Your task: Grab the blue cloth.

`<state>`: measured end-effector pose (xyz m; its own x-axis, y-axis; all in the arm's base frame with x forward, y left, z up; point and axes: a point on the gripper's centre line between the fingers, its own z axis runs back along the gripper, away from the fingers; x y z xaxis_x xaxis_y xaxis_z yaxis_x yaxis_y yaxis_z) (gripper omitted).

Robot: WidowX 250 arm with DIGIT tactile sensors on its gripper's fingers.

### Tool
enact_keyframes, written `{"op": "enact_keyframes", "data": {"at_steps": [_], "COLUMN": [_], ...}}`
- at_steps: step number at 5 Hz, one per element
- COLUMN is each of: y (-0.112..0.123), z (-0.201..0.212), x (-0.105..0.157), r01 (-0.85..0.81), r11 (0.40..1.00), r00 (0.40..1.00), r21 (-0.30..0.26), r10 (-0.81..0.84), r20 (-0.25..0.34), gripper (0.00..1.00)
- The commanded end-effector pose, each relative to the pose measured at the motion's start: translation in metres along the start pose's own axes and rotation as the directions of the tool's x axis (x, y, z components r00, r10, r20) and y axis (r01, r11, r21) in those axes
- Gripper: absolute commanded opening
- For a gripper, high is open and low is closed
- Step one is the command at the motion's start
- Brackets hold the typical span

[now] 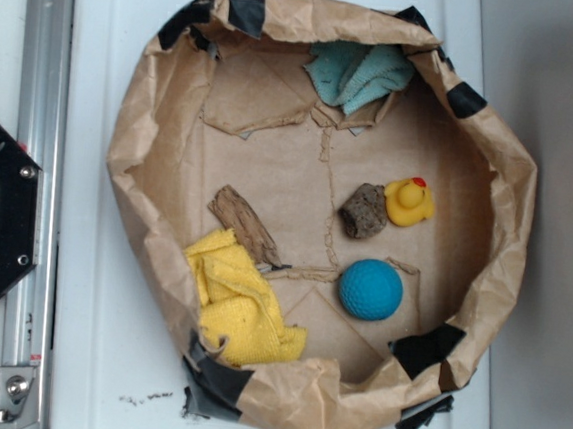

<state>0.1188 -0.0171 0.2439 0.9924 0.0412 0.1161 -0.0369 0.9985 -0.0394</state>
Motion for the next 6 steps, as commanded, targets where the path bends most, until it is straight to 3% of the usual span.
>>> {"op": "enact_keyframes", "data": {"at_steps": [1,2,3,4,6], "y": [0.0,0.018,0.026,0.029,0.052], "z": [0.0,-0.024,-0.044,-0.069,-0.124], "x": [0.0,0.029,0.061,0.091,0.13], "r01": [0.0,-0.124,-0.279,-0.346,-0.573], "r11": [1.0,0.991,0.958,0.937,0.815], "r00": [1.0,0.991,0.952,0.918,0.781], "r21": [0.0,0.049,0.06,0.035,0.082], "r10": [0.0,0.122,0.268,0.331,0.514], "r20": [0.0,0.049,0.148,0.219,0.354], "gripper": [1.0,1.0,1.0,1.0,1.0]}}
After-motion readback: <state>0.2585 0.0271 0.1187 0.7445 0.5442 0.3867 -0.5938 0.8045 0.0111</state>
